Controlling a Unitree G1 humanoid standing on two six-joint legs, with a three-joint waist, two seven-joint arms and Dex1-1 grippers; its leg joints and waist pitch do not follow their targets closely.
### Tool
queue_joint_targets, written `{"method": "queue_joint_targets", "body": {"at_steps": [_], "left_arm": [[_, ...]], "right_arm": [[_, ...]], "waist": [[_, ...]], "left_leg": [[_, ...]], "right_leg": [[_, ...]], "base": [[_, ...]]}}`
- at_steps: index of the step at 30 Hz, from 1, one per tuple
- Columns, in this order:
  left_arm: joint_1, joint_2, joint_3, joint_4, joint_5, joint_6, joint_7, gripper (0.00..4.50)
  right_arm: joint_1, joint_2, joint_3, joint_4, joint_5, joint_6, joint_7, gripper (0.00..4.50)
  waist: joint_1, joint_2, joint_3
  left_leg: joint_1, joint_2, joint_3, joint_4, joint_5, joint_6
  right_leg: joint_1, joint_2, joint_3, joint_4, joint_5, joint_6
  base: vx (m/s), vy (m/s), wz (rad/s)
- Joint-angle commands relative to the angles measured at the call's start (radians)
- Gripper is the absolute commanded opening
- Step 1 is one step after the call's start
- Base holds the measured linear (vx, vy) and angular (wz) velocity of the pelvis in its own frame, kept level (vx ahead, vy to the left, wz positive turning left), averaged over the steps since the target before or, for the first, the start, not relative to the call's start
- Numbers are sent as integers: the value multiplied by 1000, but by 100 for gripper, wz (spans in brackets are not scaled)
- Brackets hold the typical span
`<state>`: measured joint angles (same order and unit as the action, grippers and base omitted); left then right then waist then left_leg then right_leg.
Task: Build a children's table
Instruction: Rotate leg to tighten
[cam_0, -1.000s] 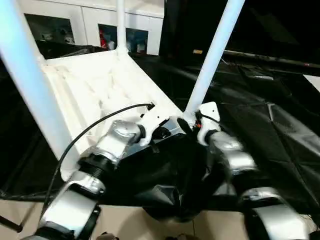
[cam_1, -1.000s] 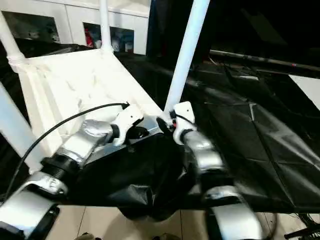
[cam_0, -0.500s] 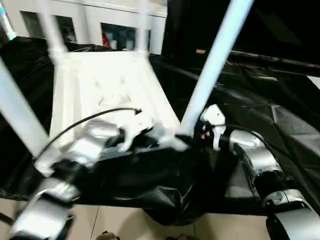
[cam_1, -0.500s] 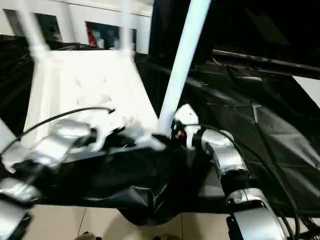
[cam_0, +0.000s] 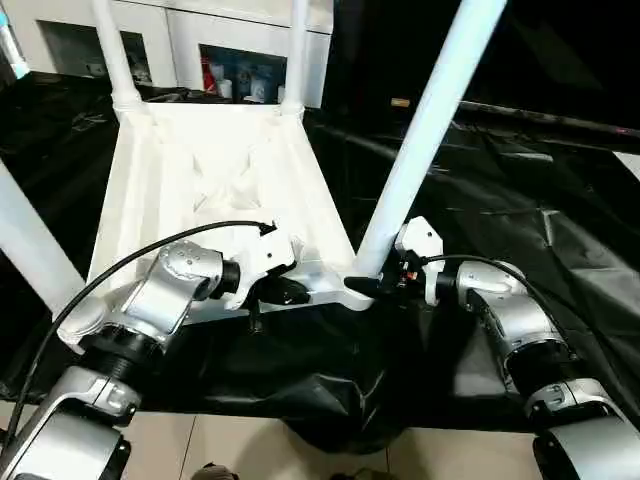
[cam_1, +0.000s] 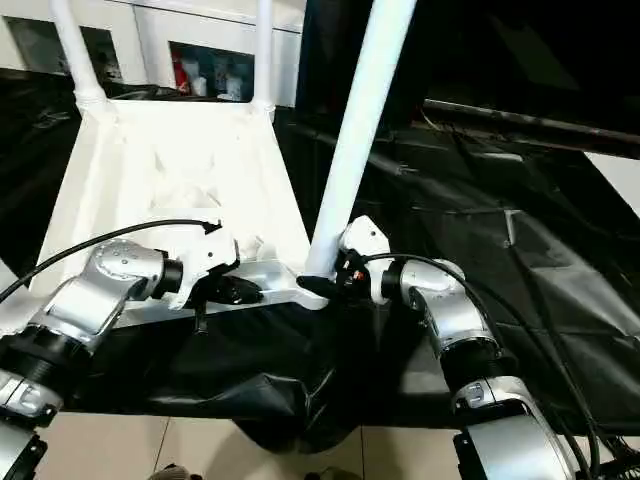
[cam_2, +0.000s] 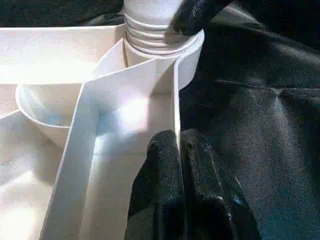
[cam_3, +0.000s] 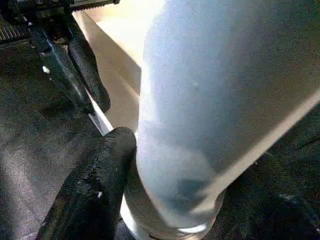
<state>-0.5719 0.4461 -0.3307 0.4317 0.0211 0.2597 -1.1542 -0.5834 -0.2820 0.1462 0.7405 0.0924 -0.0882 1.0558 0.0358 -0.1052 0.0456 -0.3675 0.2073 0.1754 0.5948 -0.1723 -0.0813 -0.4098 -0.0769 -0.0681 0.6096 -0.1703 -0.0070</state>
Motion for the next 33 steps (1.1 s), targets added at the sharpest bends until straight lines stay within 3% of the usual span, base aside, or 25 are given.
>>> {"method": "queue_joint_targets", "body": {"at_steps": [1,5,7,10,11,13,15,16,18,20,22,24,25,26,29,32,33], "left_arm": [[31,-4,-39,29,18,29,-13,0],[18,-43,-22,47,21,56,52,0],[4,-73,-13,67,24,70,101,0],[-37,-147,-1,127,39,84,205,0],[-56,-181,3,153,41,89,243,0],[-86,-241,8,196,47,99,308,0],[-112,-291,2,232,60,103,356,0],[-122,-316,-10,246,70,104,371,0],[-135,-363,-48,268,98,89,389,0],[-137,-371,-57,272,105,80,385,0],[-134,-368,-65,270,110,69,368,0],[-128,-350,-70,271,116,50,341,0],[-125,-338,-70,268,117,44,330,0],[-123,-330,-70,266,117,41,323,0],[-122,-274,-45,271,118,2,272,0],[-117,-235,-42,261,116,-24,228,0],[-111,-212,-44,252,113,-48,195,0]], "right_arm": [[-2,-6,-5,19,3,15,4,250],[13,29,-26,30,14,58,-55,228],[18,53,-34,48,5,77,-124,228],[20,114,-48,89,-16,111,-291,212],[15,143,-59,104,-18,130,-363,210],[-1,194,-81,131,-21,158,-494,209],[-26,242,-110,162,-16,183,-614,209],[-40,269,-120,176,-12,189,-661,207],[-70,327,-122,195,-21,183,-738,207],[-76,338,-108,197,-38,173,-747,207],[-77,339,-86,189,-59,143,-737,207],[-74,332,-97,179,-46,118,-708,207],[-73,326,-106,172,-33,113,-689,262],[-72,322,-111,168,-26,111,-677,275],[-76,270,-113,155,-24,86,-594,282],[-66,230,-105,132,-22,79,-520,312],[-56,203,-91,114,-23,75,-462,312]], "waist": [[2,9,-50],[0,7,-47],[-2,8,-43],[-4,8,-41],[-8,9,-40],[-12,15,-37],[-21,18,-37],[-30,28,-38],[-41,42,-36],[-50,47,-33],[-57,45,-24],[-60,46,-28],[-59,47,-29],[-59,47,-30],[-58,42,-31],[-49,38,-38],[-47,36,-39]], "left_leg": [[9,30,-8,-83,-320,2],[11,30,-9,-83,-341,-2],[16,28,-9,-83,-369,-10],[23,25,-15,-82,-419,-29],[25,23,-20,-81,-451,-34],[32,21,-23,-80,-476,-44],[46,18,-29,-75,-537,-51],[40,21,-40,-83,-581,-50],[45,32,-52,-99,-645,-56],[52,35,-56,-107,-718,-56],[64,33,-56,-108,-767,-56],[63,31,-57,-104,-755,-55],[59,32,-57,-105,-745,-54],[53,33,-57,-108,-726,-52],[52,29,-54,-102,-681,-47],[28,33,-52,-108,-578,-40],[25,34,-48,-109,-543,-36]], "right_leg": [[36,-64,46,-81,-375,-172],[33,-64,45,-86,-415,-165],[26,-64,45,-93,-469,-152],[18,-67,39,-110,-593,-104],[15,-68,33,-121,-662,-73],[7,-67,28,-126,-693,-60],[1,-65,10,-145,-745,-34],[21,-66,-11,-154,-724,-23],[31,-66,-31,-156,-642,-41],[38,-66,-44,-158,-579,-56],[32,-72,-58,-174,-629,-46],[41,-84,-60,-177,-652,-37],[45,-87,-59,-176,-651,-37],[50,-92,-58,-175,-646,-37],[45,-104,-58,-182,-666,-39],[55,-110,-36,-163,-606,-67],[51,-108,-29,-155,-568,-88]], "base": [[0,0,0],[0,0,0],[0,0,0],[0,0,0],[0,0,0],[0,0,0],[-60,22,-4],[-54,42,-9],[-24,54,-10],[-11,29,-1],[0,0,0],[0,0,0],[0,0,0],[0,0,0],[0,0,0],[0,0,0],[0,0,0]]}}
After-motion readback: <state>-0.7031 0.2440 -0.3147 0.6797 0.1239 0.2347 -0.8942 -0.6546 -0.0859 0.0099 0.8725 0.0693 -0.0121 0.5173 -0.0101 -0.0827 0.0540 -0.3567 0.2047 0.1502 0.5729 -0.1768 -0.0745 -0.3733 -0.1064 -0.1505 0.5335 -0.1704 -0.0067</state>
